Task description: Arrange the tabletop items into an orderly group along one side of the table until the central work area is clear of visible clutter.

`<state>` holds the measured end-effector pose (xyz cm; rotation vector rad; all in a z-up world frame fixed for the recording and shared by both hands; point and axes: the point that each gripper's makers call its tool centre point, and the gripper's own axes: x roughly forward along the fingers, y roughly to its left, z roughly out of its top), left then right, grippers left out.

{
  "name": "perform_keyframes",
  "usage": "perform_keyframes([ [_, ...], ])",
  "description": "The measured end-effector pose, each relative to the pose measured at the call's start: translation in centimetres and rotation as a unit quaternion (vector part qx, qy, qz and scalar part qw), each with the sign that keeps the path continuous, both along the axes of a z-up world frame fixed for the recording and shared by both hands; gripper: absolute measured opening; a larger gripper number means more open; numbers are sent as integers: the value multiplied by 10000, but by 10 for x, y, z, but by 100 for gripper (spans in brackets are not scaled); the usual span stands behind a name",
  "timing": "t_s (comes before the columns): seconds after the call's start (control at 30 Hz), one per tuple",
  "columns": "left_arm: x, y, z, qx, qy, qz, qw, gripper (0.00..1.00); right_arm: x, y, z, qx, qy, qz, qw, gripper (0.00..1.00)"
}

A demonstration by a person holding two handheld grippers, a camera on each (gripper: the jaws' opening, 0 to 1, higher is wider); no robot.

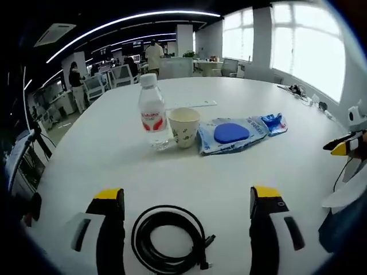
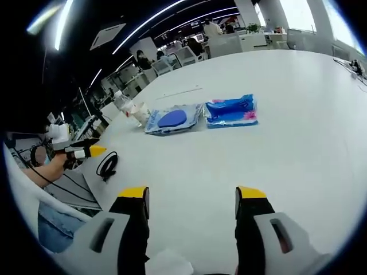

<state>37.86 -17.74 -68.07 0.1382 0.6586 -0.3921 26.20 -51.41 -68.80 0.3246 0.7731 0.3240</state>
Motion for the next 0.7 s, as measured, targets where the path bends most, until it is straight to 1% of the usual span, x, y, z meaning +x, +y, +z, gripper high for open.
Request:
perform_keyframes([
  [0.23,-13,1,-11,-58,167,73,9998,93,-2,2,-1,86,-11,-38,10000,58],
  [0.37,-24,2,-22,48,300,-25,9995,89,-2,4,-2,96,-10,-24,10000,58],
  [0.47,-35,2,-36,-1,561,-75,9984,85,-3,5,-2,123,-24,-37,9999,57],
  [0.5,-45,3,-46,70,831,-162,9964,82,-3,5,-3,129,-20,-48,9999,57],
  [0.53,-47,5,-48,99,887,-102,9960,78,-3,5,-3,132,-17,-52,9999,56],
  [0.57,-51,5,-54,235,885,-211,9956,76,-5,6,-3,141,-7,-70,9999,56],
  [0.6,-52,4,-55,246,889,-227,9955,76,-6,6,-2,144,-11,-71,9999,56],
  [0.67,-59,3,-63,232,1005,-283,9943,77,-8,6,-2,145,-21,-74,9999,56],
  [0.7,-62,4,-66,246,1074,-277,9935,75,-10,6,-3,145,-3,-77,9999,55],
])
